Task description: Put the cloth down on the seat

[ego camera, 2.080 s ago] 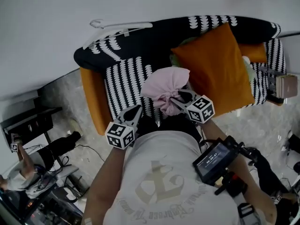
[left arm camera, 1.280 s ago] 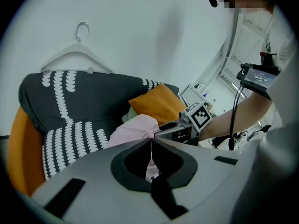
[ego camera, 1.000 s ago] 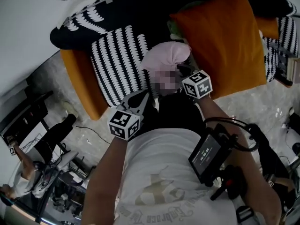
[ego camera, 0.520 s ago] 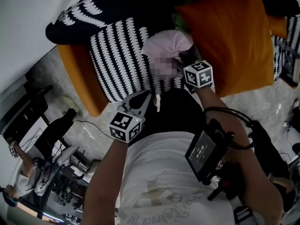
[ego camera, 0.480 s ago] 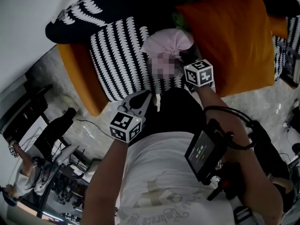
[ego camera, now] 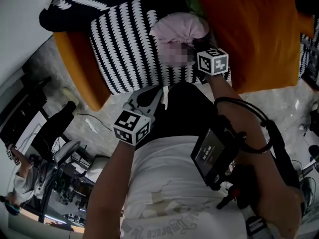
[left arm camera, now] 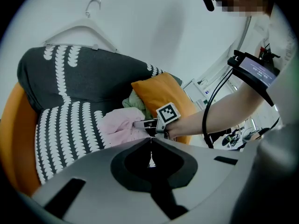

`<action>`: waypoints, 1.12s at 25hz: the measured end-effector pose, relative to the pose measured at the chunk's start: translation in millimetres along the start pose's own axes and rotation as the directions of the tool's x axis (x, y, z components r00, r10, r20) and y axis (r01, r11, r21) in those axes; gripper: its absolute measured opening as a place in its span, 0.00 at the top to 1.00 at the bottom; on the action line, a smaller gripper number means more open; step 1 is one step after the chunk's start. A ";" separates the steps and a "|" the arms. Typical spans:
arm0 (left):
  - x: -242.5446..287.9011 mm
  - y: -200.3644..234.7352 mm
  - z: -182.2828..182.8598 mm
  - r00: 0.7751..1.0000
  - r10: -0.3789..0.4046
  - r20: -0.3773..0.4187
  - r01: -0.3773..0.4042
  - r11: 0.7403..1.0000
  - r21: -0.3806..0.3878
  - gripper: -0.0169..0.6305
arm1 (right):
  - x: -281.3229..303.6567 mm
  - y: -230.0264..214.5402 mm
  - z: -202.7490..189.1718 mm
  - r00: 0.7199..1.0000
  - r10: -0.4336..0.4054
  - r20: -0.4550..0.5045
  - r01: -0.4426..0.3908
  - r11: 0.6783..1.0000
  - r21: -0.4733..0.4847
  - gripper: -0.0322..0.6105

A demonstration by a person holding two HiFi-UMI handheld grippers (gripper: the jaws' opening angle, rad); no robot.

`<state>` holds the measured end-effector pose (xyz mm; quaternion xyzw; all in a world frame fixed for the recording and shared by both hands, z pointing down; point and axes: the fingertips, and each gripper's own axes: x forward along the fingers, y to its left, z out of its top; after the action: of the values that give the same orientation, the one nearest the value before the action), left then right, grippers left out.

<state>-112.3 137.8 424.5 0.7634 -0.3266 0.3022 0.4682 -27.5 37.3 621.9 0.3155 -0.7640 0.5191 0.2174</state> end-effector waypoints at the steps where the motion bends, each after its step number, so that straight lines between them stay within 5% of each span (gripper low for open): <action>1: 0.5 -2.5 -6.5 1.000 0.000 -0.005 0.000 1.000 0.003 0.95 | -0.4 -1.8 -10.2 1.000 -0.007 -0.009 0.007 1.000 0.007 0.68; 5: 6.3 -16.4 -20.0 1.000 0.001 -0.016 -0.001 1.000 0.014 0.95 | -9.3 -14.1 -38.4 0.999 -0.034 -0.022 0.034 0.999 0.035 0.67; 13: 8.4 -24.2 -7.4 1.000 0.001 -0.009 0.000 0.999 0.041 0.95 | -17.1 -16.3 -26.3 0.998 -0.023 -0.058 0.025 0.999 0.035 0.60; 24: 1.3 -36.7 -1.9 0.999 0.015 0.041 -0.018 0.997 0.070 0.95 | -64.2 -19.8 -40.9 0.997 -0.057 0.046 0.051 0.990 0.131 0.60; 28: -19.4 -23.6 -10.9 0.999 0.025 0.042 -0.028 0.998 0.065 0.95 | -83.1 1.3 -37.1 0.992 -0.067 0.104 0.050 0.987 0.151 0.69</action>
<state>-107.2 160.2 401.6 0.7800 -0.3362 0.3030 0.4321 30.5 93.5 579.8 0.3809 -0.7243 0.5500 0.1666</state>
